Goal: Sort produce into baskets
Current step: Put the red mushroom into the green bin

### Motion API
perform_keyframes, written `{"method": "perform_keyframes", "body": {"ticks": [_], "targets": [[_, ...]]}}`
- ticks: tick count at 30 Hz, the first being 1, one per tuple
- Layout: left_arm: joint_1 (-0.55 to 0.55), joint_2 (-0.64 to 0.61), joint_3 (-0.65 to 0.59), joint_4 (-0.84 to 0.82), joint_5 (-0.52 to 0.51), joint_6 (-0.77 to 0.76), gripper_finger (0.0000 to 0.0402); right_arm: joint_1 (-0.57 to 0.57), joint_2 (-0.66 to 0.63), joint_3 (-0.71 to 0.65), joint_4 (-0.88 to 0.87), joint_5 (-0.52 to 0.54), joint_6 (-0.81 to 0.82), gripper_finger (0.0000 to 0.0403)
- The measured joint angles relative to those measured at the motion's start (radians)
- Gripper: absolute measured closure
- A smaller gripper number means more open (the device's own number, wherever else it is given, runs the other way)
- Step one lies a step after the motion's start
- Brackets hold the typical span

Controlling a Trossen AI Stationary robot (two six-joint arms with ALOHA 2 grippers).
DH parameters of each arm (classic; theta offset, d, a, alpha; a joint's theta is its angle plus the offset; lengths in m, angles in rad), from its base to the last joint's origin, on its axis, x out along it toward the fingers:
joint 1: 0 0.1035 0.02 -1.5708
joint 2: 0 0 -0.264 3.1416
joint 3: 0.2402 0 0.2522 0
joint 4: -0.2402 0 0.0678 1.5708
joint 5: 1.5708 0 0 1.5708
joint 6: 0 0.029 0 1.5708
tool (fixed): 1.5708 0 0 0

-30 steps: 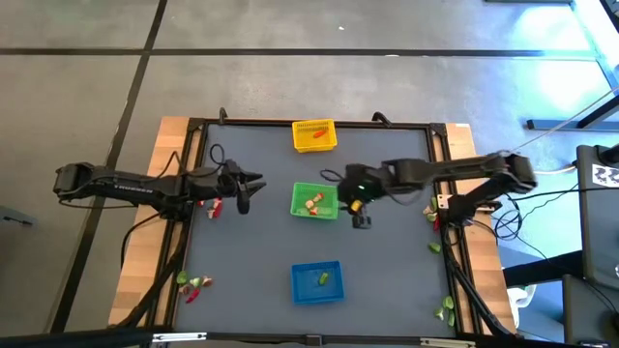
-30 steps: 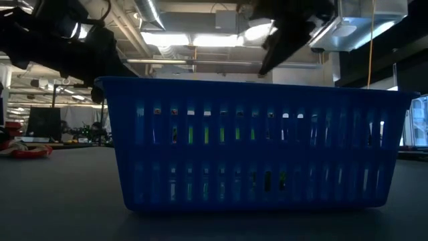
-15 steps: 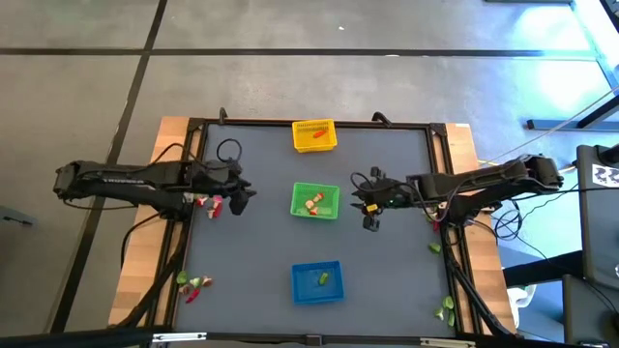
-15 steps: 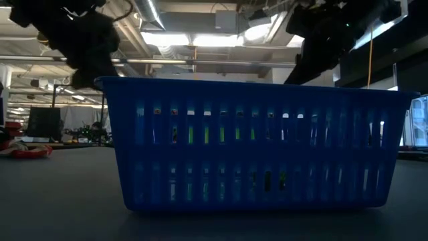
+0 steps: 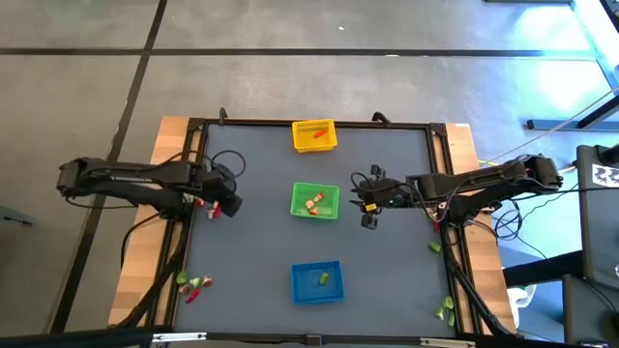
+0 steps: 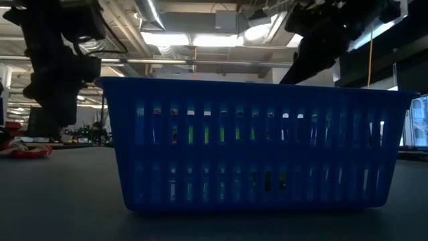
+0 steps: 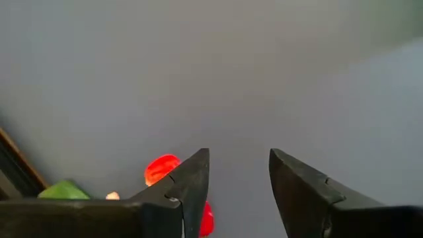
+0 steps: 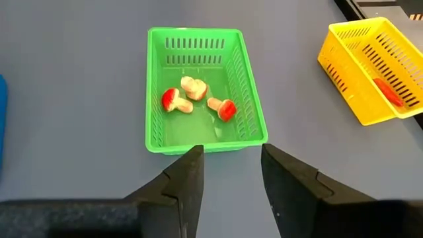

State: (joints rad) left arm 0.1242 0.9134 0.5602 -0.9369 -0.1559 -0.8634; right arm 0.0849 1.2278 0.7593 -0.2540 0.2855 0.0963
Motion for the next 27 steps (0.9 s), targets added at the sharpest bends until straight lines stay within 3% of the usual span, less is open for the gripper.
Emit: {"method": "perform_keyframes", "body": {"ticks": [12,27], "targets": [[0.022,0.205,0.0,-0.036,0.0,0.154,0.0267,0.0,0.0,0.0,0.012,-0.008,0.0,0.0251],[0.022,0.246,0.013,-0.083,-0.021,0.217,0.027,0.0,0.0,0.0,0.017,-0.008,-0.001,0.0251]]}}
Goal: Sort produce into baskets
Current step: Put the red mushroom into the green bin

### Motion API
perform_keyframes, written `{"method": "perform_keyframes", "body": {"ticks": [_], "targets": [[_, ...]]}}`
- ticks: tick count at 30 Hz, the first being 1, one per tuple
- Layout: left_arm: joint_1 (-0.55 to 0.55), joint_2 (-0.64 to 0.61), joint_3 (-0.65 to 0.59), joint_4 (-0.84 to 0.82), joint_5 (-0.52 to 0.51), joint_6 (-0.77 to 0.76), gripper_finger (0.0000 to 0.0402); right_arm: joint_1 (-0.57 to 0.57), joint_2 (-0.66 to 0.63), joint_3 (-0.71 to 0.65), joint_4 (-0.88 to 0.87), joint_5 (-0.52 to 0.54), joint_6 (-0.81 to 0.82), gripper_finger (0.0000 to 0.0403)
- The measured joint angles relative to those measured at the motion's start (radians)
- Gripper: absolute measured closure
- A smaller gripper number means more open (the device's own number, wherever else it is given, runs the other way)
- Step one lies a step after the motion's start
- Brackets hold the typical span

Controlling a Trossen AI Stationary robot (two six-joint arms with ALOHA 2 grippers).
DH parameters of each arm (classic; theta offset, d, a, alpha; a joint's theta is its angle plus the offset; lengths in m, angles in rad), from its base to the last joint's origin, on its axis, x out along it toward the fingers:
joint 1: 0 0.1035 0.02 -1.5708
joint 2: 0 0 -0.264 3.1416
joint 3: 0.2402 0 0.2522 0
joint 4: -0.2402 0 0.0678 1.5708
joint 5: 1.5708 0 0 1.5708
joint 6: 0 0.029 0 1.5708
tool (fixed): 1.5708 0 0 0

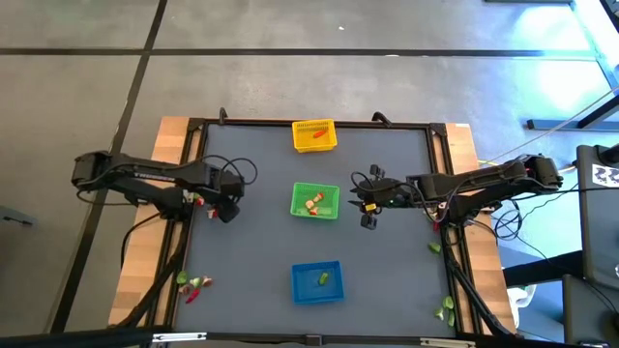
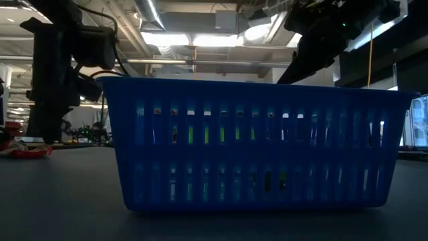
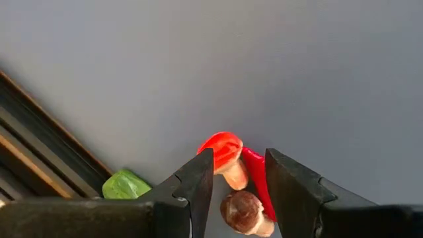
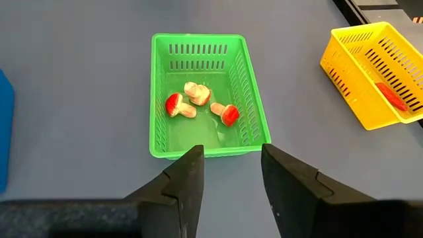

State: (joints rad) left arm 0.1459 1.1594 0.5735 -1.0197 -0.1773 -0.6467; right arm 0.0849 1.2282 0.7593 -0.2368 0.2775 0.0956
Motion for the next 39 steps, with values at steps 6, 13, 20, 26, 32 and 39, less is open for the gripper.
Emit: {"method": "perform_keyframes", "body": {"ticks": [6,13,20,26,32,39], "targets": [[0.0,0.062,0.0,-0.005,-0.028,-0.007,0.027,0.0,0.0,0.0,0.0,0.0,0.0,0.0251],[0.0,0.157,-0.001,0.009,-0.012,-0.002,0.027,0.0,0.0,0.0,-0.001,-0.001,0.002,0.0251],[0.0,0.185,-0.001,0.013,-0.016,-0.001,0.03,0.0,0.0,0.0,-0.001,-0.001,0.002,0.0251],[0.0,0.178,-0.001,0.013,-0.016,-0.001,0.0358,0.0,0.0,0.0,-0.001,-0.001,0.003,0.0251],[-0.002,0.172,0.044,0.013,-0.019,0.008,0.0367,0.0,0.0,0.0,-0.001,-0.001,0.003,0.0251],[-0.002,0.125,0.179,0.042,-0.019,0.071,0.0363,0.0,0.0,0.0,-0.002,-0.001,0.005,0.0251]]}}
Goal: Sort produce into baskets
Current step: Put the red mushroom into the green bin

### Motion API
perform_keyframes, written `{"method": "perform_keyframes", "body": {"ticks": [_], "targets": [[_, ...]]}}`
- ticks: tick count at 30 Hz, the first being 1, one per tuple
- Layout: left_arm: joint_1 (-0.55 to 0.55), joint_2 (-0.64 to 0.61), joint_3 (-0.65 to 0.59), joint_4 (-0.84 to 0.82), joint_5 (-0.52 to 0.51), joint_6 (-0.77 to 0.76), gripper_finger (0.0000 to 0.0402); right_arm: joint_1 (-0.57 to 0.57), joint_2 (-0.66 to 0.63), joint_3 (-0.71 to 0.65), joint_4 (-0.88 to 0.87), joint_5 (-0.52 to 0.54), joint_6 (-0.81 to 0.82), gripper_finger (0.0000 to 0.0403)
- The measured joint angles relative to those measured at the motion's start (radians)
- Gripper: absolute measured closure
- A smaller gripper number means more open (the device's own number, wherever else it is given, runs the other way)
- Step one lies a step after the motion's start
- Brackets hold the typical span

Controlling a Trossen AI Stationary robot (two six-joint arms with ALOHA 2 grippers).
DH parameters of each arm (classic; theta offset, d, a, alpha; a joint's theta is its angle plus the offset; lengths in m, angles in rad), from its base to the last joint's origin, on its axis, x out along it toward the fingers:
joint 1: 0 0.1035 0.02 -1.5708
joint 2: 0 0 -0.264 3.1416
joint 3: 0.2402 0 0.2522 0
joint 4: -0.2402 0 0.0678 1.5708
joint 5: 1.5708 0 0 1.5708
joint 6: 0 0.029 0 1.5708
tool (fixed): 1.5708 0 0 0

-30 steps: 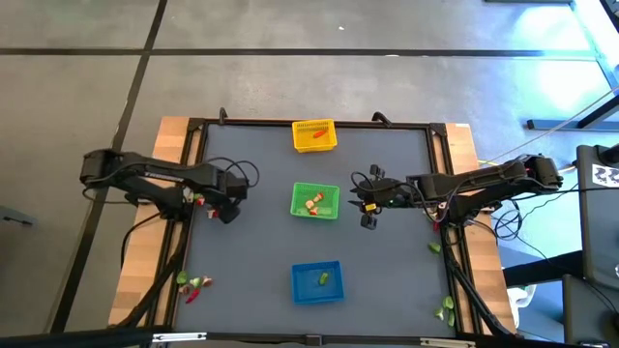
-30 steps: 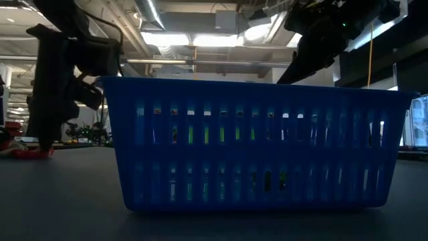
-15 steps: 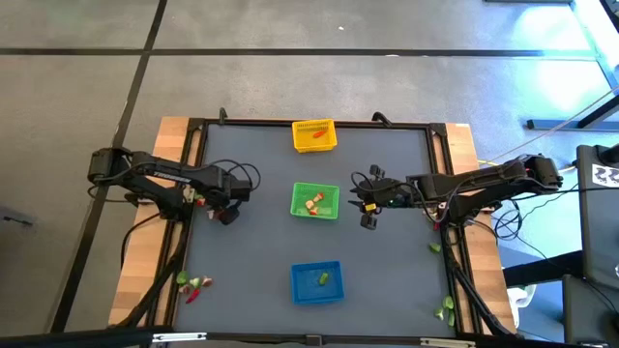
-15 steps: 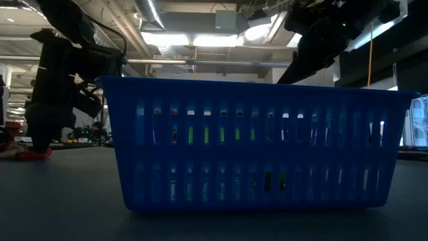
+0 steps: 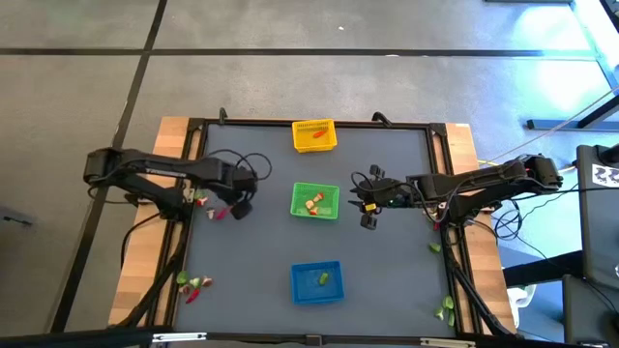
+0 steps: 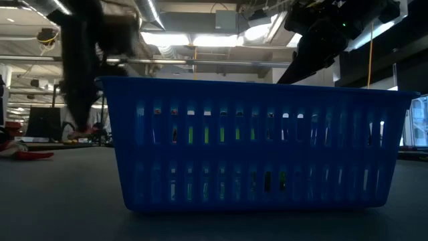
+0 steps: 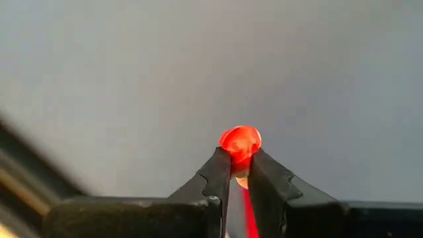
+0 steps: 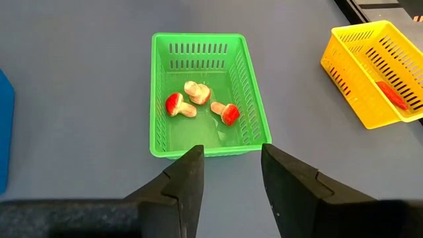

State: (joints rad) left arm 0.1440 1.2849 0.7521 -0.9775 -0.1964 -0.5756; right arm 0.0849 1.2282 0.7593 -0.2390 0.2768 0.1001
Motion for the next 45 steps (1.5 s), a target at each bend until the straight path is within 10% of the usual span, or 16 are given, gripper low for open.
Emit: {"method": "perform_keyframes", "body": {"ticks": [19,45], "targets": [[0.0,0.008,0.048,0.782,0.035,0.275,0.0346,0.0,0.0,0.0,-0.002,0.0,0.0,0.0251],[-0.047,0.347,0.047,1.111,0.038,0.219,0.0345,0.0,0.0,0.0,-0.002,0.0,0.0,0.0251]]}}
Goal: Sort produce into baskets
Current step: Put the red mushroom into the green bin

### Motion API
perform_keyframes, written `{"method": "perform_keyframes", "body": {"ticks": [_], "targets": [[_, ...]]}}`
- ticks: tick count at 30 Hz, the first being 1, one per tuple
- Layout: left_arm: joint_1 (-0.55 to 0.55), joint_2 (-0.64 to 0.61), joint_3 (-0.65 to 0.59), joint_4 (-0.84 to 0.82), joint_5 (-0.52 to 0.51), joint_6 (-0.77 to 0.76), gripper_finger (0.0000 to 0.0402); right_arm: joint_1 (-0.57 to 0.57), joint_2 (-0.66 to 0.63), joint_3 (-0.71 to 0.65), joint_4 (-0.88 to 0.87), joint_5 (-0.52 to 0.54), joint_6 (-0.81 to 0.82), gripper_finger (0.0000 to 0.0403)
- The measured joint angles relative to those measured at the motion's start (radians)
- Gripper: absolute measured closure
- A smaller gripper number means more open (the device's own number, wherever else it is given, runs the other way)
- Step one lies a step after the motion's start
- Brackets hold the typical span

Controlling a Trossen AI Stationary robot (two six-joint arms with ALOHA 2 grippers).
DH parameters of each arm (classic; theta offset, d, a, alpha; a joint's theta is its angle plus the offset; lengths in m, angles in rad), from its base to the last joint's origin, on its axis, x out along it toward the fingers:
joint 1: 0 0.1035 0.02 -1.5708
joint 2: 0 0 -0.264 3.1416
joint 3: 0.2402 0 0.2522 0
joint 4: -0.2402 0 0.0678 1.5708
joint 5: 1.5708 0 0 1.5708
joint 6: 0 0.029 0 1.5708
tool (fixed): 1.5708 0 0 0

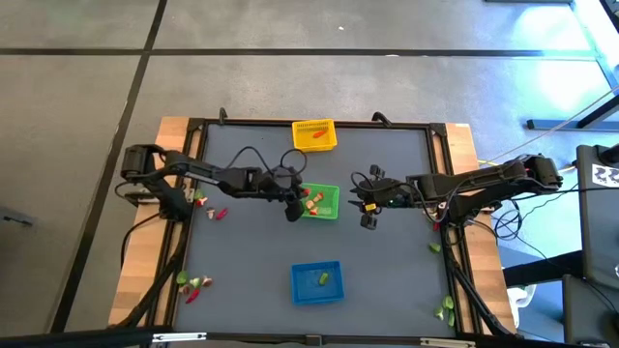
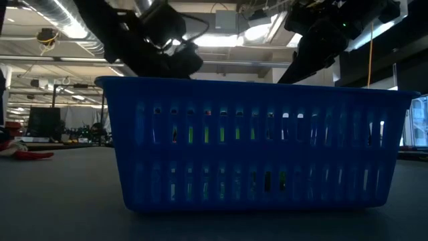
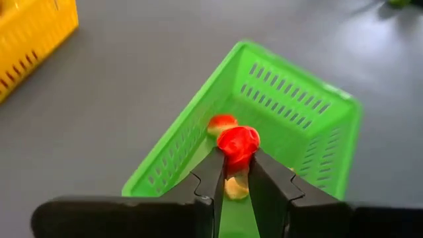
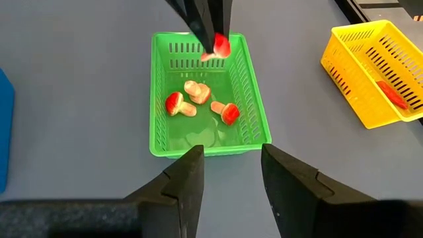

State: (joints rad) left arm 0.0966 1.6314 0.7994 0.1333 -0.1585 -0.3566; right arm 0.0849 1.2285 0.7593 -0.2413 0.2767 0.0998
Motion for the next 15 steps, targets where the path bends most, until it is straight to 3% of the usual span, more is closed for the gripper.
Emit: {"method": "perform_keyframes", "body": {"ticks": [10,15], "targets": [[0.0,0.048,0.0,0.007,0.0,-0.041,0.034,0.0,0.0,0.0,0.0,0.0,0.0,0.0251],[0.0,0.048,0.0,0.006,0.0,-0.038,0.0296,0.0,0.0,0.0,0.0,0.0,0.0,0.0251]]}}
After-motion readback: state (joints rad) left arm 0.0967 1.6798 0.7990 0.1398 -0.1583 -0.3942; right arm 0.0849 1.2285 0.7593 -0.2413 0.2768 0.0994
